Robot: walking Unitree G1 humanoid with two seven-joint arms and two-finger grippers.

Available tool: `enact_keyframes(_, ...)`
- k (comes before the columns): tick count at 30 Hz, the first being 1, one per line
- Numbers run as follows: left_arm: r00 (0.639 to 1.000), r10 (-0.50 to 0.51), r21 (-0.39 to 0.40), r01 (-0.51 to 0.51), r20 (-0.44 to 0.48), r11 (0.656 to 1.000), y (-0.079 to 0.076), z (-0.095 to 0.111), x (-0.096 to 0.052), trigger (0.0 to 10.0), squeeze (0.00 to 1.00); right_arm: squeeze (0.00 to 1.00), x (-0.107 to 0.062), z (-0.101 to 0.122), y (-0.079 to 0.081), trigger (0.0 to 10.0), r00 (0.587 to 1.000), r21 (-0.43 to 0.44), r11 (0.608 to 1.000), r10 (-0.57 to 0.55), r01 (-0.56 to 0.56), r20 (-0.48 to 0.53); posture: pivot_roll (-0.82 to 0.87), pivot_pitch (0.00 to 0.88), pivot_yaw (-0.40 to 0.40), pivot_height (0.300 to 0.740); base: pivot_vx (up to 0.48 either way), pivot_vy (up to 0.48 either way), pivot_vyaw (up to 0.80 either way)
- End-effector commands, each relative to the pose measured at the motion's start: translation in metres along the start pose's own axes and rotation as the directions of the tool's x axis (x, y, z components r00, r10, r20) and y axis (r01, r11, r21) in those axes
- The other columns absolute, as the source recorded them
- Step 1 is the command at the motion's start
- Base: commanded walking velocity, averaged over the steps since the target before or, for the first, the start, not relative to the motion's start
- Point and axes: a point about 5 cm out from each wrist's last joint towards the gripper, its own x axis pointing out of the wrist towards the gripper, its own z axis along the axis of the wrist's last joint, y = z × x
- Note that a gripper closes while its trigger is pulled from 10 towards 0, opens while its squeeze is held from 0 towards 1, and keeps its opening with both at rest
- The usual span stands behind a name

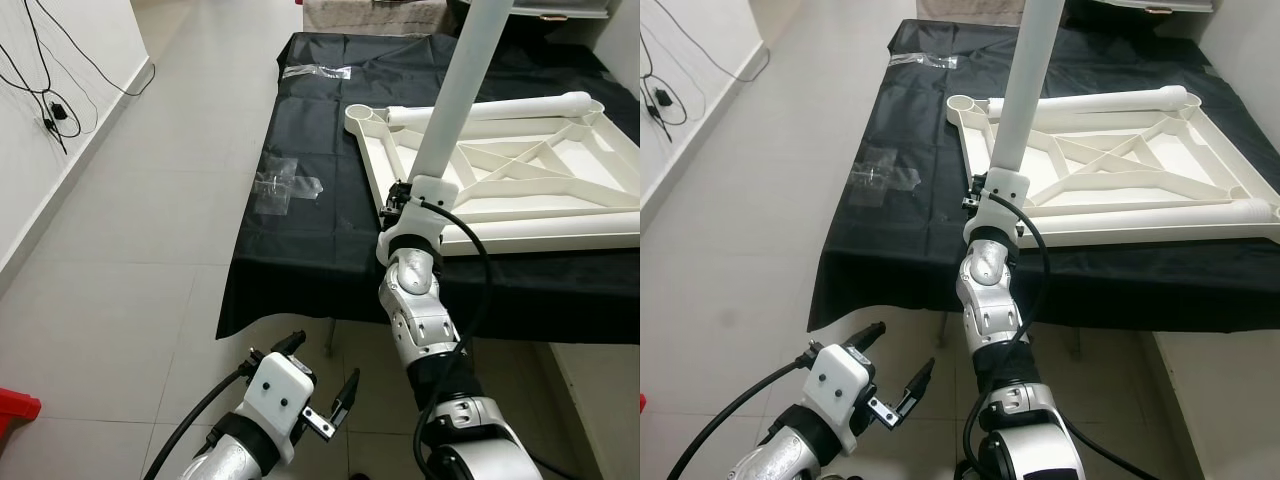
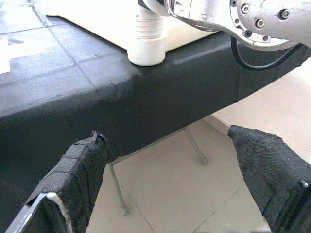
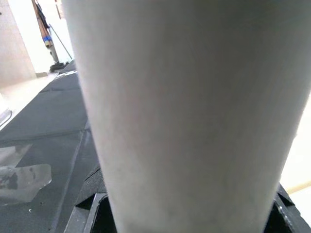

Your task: Building children table

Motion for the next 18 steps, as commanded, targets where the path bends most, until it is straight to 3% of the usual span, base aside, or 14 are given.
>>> enact_keyframes(1,1.0,-0.015,0.001,0.015,-0.027,1.0,-0.003,-0.007,-0.002,10.0,0.0,0.0,-0.004,-0.012,-0.013,0.0,0.997,0.035,0.998,-0.051,0.053,-0.059,0.1,0.199,-0.032,0.74,0.0,0.0,0.0)
enact_keyframes(9,1.0,-0.014,0.001,0.014,-0.027,1.0,-0.002,-0.007,-0.002,10.0,0.0,0.0,-0.004,-0.014,-0.016,0.0,0.991,-0.005,0.993,-0.118,0.118,-0.059,0.1,0.202,-0.032,0.74,0.0,0.0,0.0)
enact_keyframes(10,1.0,-0.013,0.002,0.013,-0.027,1.0,-0.002,-0.007,-0.002,10.0,0.0,0.0,-0.005,-0.016,-0.02,0.0,0.978,-0.024,0.981,-0.194,0.193,-0.07,0.1,0.203,-0.033,0.74,0.0,0.0,0.0)
enact_keyframes(11,1.0,-0.013,0.002,0.013,-0.027,1.0,-0.002,-0.007,-0.002,10.0,0.0,0.0,-0.005,-0.016,-0.02,0.0,0.978,-0.024,0.981,-0.194,0.193,-0.07,0.1,0.203,-0.033,0.74,0.0,0.0,0.0)
enact_keyframes(12,1.0,-0.012,0.003,0.012,-0.027,1.0,-0.002,-0.007,-0.002,10.0,0.0,0.0,-0.006,-0.018,-0.021,0.0,0.953,-0.031,0.958,-0.286,0.285,-0.095,0.1,0.207,-0.03,0.74,0.0,0.0,0.0)
enact_keyframes(14,1.0,-0.012,0.003,0.012,-0.027,1.0,-0.002,-0.007,-0.002,10.0,0.0,0.0,-0.006,-0.018,-0.021,0.0,0.953,-0.031,0.958,-0.286,0.285,-0.095,0.1,0.207,-0.03,0.74,0.0,0.0,0.0)
enact_keyframes(16,1.0,-0.012,0.004,0.013,-0.028,1.0,-0.002,-0.007,-0.002,10.0,0.0,0.0,-0.011,-0.022,-0.015,0.0,0.921,-0.017,0.931,-0.364,0.365,-0.137,0.11,0.208,-0.029,0.74,0.0,0.0,0.0)
enact_keyframes(18,0.999,-0.014,0.005,0.015,-0.028,1.0,-0.002,-0.007,-0.002,10.0,0.0,0.0,-0.013,-0.022,-0.009,0.0,0.924,-0.002,0.935,-0.352,0.355,-0.147,0.11,0.208,-0.03,0.74,0.0,0.0,0.0)
